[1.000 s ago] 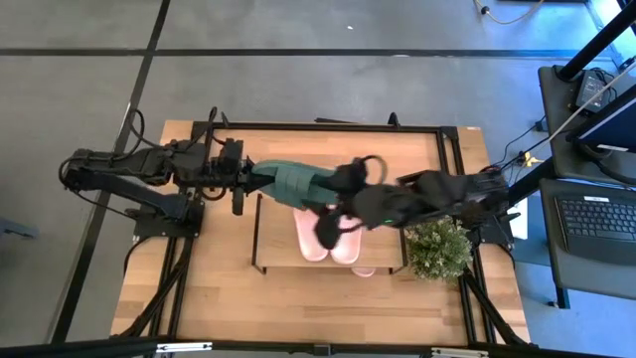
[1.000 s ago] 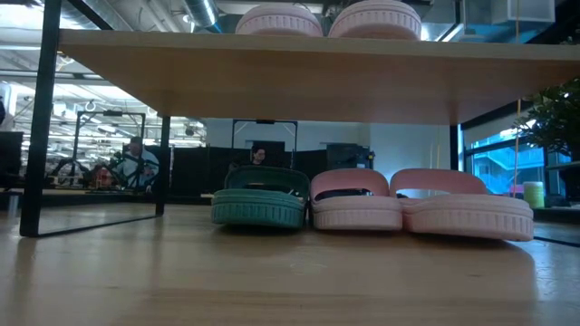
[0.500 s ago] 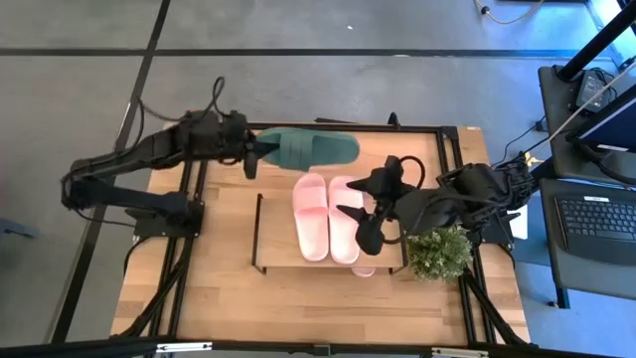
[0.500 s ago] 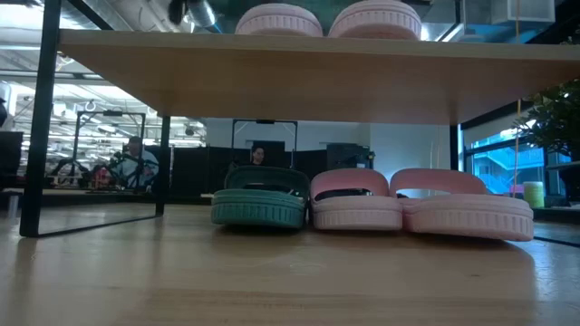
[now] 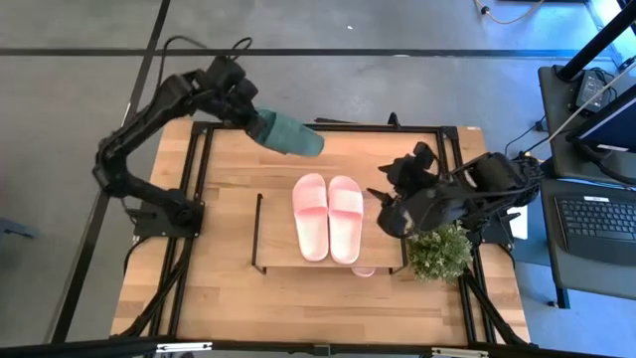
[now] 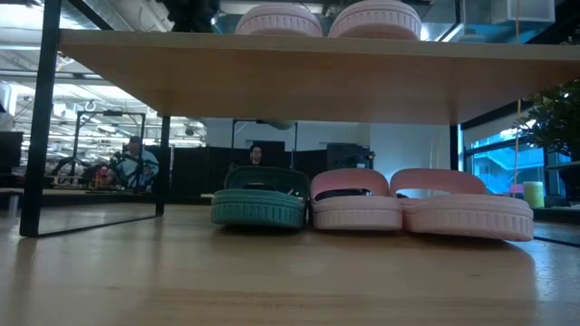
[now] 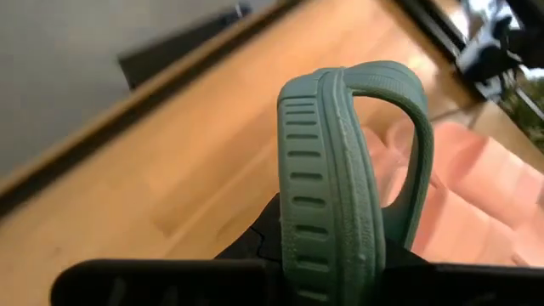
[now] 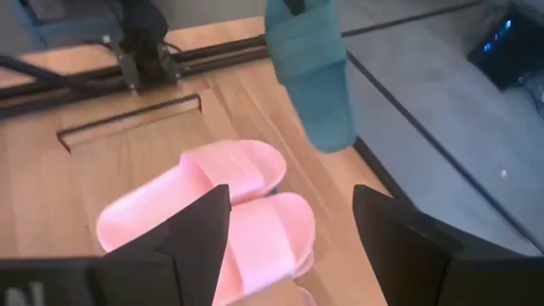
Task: Pick and place slides into the shelf
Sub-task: Put the green slipper under the shelf
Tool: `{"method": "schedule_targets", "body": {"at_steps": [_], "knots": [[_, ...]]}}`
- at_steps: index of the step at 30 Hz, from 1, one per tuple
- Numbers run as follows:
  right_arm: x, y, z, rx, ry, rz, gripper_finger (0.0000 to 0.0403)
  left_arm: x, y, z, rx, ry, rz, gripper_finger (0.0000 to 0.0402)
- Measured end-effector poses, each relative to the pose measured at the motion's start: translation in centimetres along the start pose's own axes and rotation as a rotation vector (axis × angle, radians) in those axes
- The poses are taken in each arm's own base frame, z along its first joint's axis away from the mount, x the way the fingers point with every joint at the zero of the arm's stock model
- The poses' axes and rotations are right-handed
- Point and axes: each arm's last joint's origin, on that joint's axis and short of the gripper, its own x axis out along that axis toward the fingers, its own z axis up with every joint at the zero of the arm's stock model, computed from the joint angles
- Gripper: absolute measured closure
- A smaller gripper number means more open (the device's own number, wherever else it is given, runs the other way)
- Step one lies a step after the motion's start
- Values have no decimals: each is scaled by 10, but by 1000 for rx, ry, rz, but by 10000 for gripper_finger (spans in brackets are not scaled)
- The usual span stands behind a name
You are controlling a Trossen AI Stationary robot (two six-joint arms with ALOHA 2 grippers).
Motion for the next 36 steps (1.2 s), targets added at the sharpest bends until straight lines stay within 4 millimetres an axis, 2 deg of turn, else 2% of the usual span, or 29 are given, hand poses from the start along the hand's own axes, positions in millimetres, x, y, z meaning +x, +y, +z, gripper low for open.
{"method": "schedule_targets", "body": {"at_steps": [5,10,17,21,28,36], "knots": [[-18,-19,1,-29,-31,24,153,15,10,17,-49,189,75,371],[-36,-38,1,-48,-66,47,153,41,18,29,-50,312,149,371],[-48,-52,1,-53,-92,62,153,73,32,34,1,466,92,371],[-49,-54,1,-49,-95,64,153,87,46,33,-12,552,179,371],[-45,-51,-1,-59,-80,57,153,96,55,35,53,580,110,371],[-44,-49,-1,-41,-77,55,153,95,57,35,95,577,53,371]]}}
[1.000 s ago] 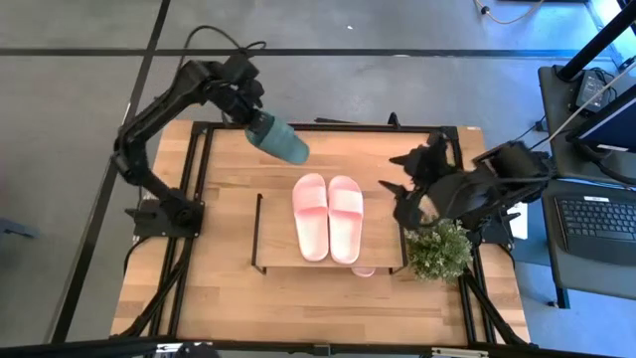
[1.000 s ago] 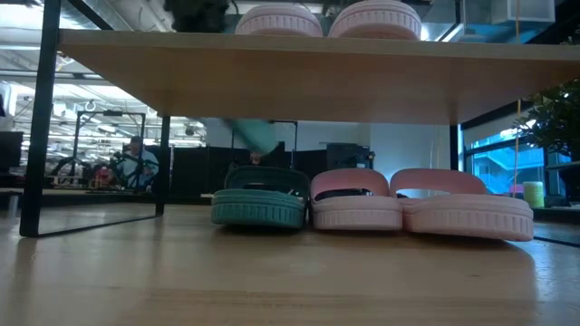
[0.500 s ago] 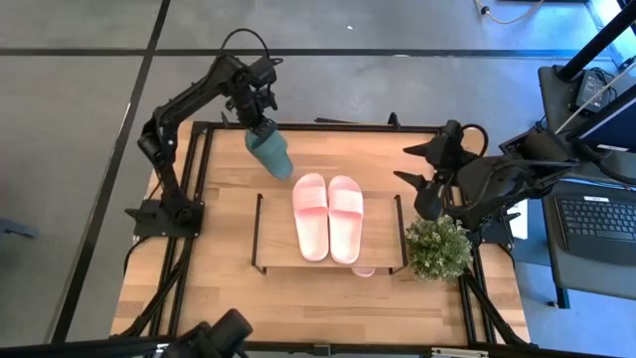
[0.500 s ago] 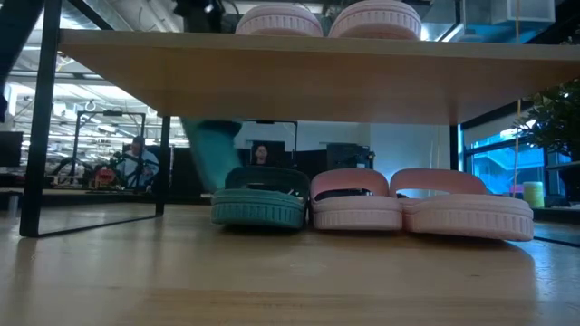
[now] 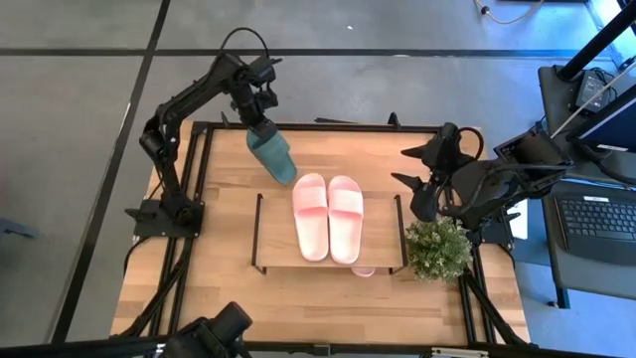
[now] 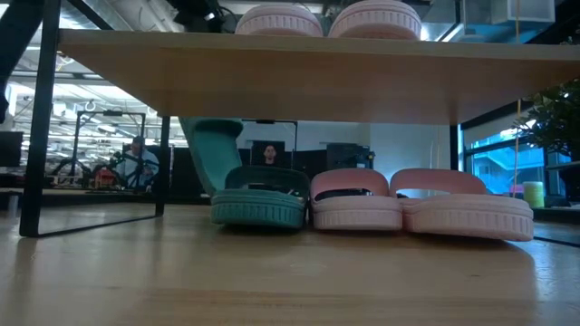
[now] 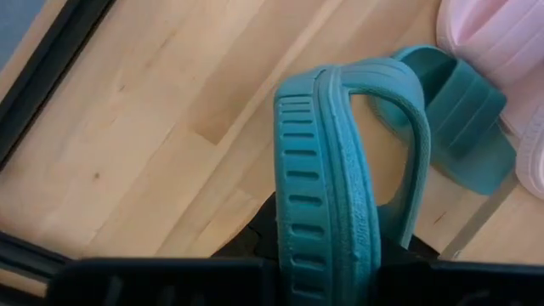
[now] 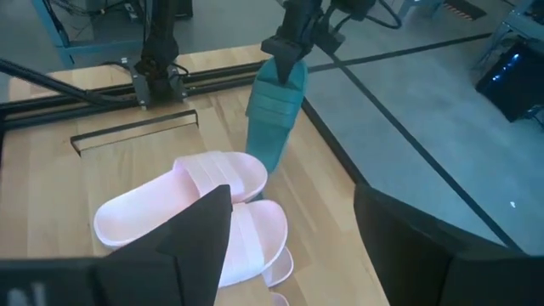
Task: Pick and place slides into the shelf
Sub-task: Put the green slipper under the shelf
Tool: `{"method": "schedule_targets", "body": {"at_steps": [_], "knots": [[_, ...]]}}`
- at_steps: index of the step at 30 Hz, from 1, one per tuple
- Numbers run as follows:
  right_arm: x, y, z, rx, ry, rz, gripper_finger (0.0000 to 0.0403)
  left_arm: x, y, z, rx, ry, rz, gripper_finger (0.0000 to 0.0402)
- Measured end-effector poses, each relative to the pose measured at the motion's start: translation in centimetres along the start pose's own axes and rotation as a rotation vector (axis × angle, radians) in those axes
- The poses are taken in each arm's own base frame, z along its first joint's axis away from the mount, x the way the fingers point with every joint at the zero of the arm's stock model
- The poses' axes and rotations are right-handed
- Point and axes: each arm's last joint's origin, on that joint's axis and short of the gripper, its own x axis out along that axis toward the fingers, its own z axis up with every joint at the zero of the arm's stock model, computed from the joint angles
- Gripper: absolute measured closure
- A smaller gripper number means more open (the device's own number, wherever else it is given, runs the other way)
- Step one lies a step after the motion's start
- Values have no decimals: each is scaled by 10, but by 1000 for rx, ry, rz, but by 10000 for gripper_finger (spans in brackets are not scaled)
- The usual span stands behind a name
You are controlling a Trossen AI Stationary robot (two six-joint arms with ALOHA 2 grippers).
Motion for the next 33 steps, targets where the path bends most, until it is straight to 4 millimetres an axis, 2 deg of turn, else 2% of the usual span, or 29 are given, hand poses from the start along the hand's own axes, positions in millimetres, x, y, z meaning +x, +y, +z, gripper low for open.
{"method": "schedule_targets", "body": {"at_steps": [10,17,21,33], "knots": [[0,0,0,29,-2,-2,153,18,-3,11,58,43,-78,372],[0,0,0,29,-2,-3,153,34,-4,20,106,110,57,372],[0,0,0,33,-3,-3,153,39,-11,22,169,115,-11,372],[0,0,0,40,-3,-3,153,42,-18,22,207,130,25,372]]}}
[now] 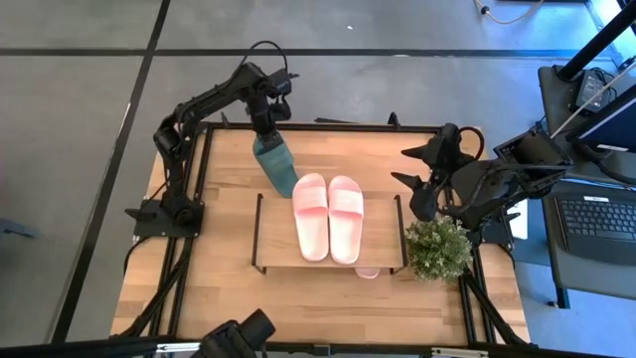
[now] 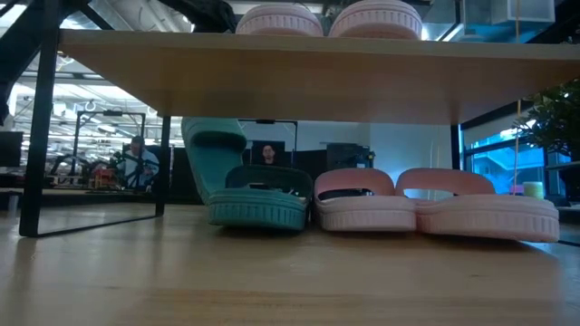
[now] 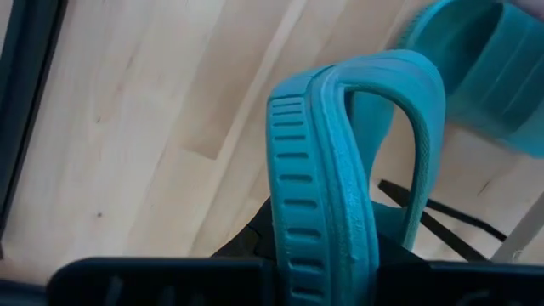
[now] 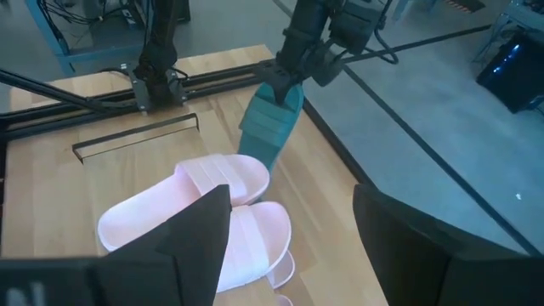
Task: Pick and place slides into the shelf
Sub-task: Put the green slipper under the shelf
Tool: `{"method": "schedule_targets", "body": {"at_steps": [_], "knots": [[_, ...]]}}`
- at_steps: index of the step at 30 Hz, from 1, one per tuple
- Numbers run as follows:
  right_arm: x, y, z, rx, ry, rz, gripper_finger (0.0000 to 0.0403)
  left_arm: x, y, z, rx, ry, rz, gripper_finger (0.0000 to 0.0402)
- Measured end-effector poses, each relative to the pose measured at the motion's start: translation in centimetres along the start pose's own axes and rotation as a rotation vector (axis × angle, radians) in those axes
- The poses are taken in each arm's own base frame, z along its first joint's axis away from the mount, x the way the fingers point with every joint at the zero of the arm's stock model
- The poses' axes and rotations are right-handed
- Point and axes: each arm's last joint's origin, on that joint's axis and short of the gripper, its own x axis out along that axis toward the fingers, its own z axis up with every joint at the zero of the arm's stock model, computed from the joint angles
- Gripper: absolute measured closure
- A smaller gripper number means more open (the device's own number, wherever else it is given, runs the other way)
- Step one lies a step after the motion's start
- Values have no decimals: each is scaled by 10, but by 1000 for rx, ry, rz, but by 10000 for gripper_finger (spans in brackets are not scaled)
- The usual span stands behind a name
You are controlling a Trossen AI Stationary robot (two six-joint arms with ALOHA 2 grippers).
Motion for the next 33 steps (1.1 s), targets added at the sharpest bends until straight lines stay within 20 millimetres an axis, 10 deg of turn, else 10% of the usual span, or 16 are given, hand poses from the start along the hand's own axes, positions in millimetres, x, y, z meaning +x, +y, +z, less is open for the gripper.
{"method": "schedule_targets", "body": {"at_steps": [10,33], "knots": [[0,0,0,19,0,0,153,0,3,-1,-67,36,108,304],[0,0,0,16,1,0,153,0,5,-2,-38,54,184,296]]}}
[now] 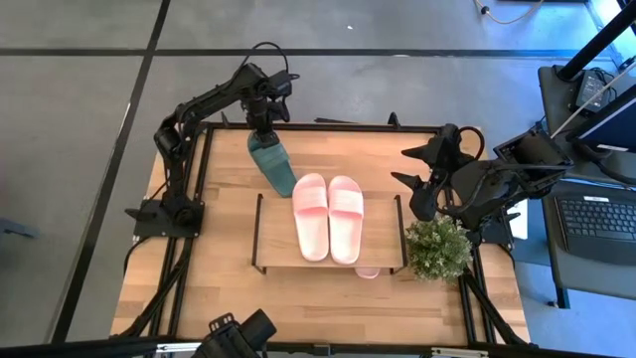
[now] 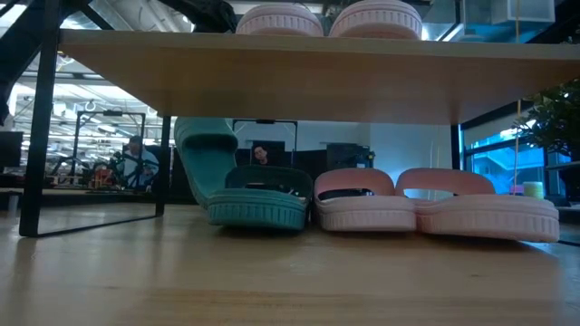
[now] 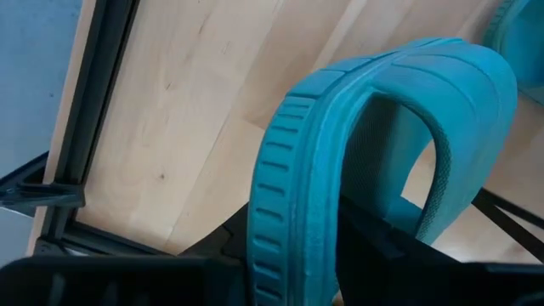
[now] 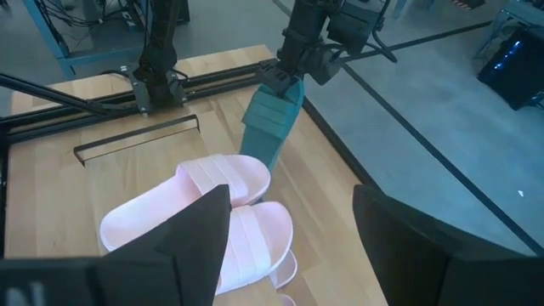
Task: Pick and place slides into the shelf
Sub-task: Put the green slipper under the shelf
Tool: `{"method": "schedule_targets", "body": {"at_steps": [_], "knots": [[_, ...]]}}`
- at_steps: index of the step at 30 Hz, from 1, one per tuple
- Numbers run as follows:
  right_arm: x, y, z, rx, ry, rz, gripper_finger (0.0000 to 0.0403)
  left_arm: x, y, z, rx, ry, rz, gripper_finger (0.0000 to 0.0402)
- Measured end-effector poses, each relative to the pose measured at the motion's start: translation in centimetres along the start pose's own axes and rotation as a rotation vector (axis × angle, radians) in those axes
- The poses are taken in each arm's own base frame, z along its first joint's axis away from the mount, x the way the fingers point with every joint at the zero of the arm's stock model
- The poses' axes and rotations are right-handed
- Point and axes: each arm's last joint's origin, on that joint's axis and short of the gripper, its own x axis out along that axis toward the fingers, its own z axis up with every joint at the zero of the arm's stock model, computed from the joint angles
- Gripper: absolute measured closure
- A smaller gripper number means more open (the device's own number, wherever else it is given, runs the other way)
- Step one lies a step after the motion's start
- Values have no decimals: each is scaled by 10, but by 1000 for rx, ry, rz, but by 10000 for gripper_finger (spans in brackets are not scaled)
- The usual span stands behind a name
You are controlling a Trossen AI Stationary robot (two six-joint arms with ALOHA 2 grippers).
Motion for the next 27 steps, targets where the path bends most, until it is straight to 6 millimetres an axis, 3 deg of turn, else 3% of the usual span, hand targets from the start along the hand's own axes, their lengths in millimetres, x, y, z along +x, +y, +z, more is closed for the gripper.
{"method": "schedule_targets", "body": {"at_steps": [8,18,27], "knots": [[0,0,0,-1,0,0,153,0,0,0,1,0,-1,291],[0,0,0,3,0,0,153,0,0,0,-6,-2,-8,194],[0,0,0,4,0,0,153,0,2,-1,-26,19,82,177]]}}
